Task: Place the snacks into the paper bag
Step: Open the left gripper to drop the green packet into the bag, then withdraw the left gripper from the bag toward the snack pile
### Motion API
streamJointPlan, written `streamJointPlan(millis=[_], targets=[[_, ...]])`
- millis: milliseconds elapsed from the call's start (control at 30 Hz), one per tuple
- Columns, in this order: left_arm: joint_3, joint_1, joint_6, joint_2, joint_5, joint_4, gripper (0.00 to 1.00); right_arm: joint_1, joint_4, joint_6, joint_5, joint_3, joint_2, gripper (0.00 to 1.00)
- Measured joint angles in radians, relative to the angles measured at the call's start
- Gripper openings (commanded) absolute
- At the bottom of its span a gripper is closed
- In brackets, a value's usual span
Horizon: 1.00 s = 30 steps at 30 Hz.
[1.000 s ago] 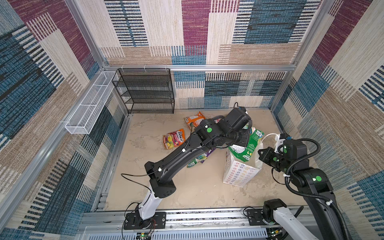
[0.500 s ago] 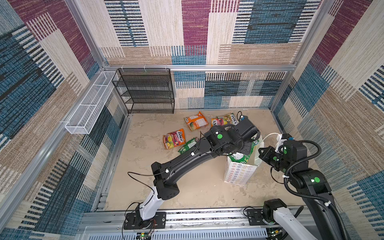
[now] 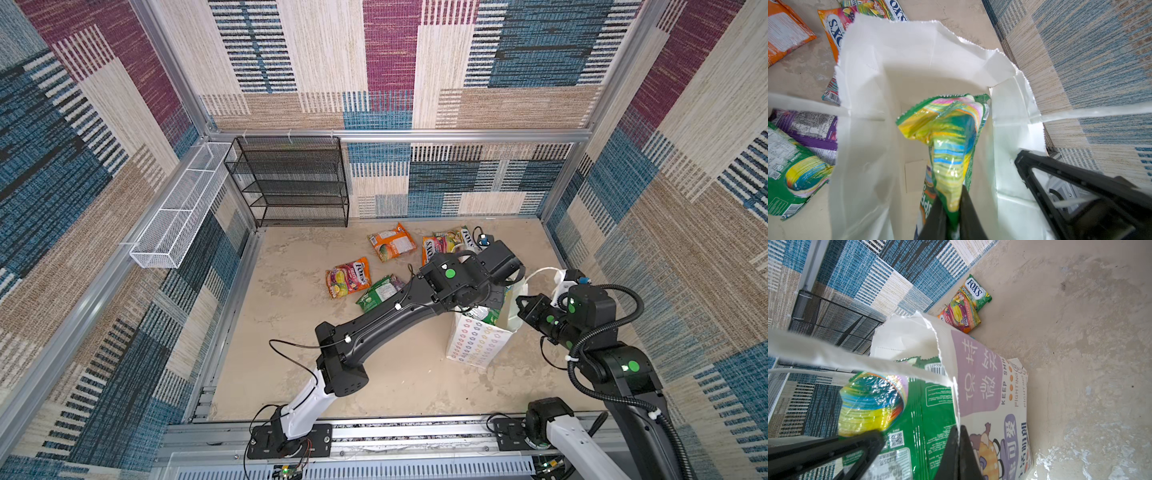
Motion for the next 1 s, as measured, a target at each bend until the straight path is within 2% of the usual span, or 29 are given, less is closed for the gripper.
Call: streamJointPlan(millis=[67, 100, 133, 200, 267, 567, 633, 833, 1000], targets=[[0.011, 0.002, -0.004, 0.0, 0.005, 0.003, 0.53, 0.0, 0.003, 0.0, 0.0, 0.0, 0.001, 0.0], [0.013, 0.002, -0.005, -0.003, 0.017, 0.008, 0.65, 0.0, 0.005, 0.0, 0.0, 0.0, 0.0, 0.0], [0.014, 0.003, -0.005, -0.005, 0.027, 0.014, 0.73, 0.0, 0.005, 0.0, 0.0, 0.0, 0.0, 0.0], [0.015, 0.004, -0.004, -0.015, 0.037, 0.031, 0.82, 0.0, 0.008, 0.0, 0.001, -0.004, 0.0, 0.0], [0.015, 0.004, 0.0, -0.028, 0.064, 0.042, 0.87, 0.0, 0.008, 0.0, 0.001, -0.007, 0.0, 0.0], [0.012, 0.004, 0.034, -0.124, 0.166, 0.087, 1.0, 0.0, 0.01, -0.006, 0.005, -0.013, -0.003, 0.0], [-0.008, 0.004, 0.045, -0.167, 0.185, 0.093, 0.99, 0.0, 0.01, -0.009, 0.008, -0.013, -0.003, 0.0], [-0.124, 0.007, 0.097, -0.32, 0.189, 0.099, 1.0, 0.0, 0.012, -0.023, 0.008, -0.013, -0.002, 0.0], [-0.333, 0.016, 0.135, -0.513, 0.204, 0.151, 0.99, 0.0, 0.016, -0.032, 0.001, -0.012, 0.002, 0.0]])
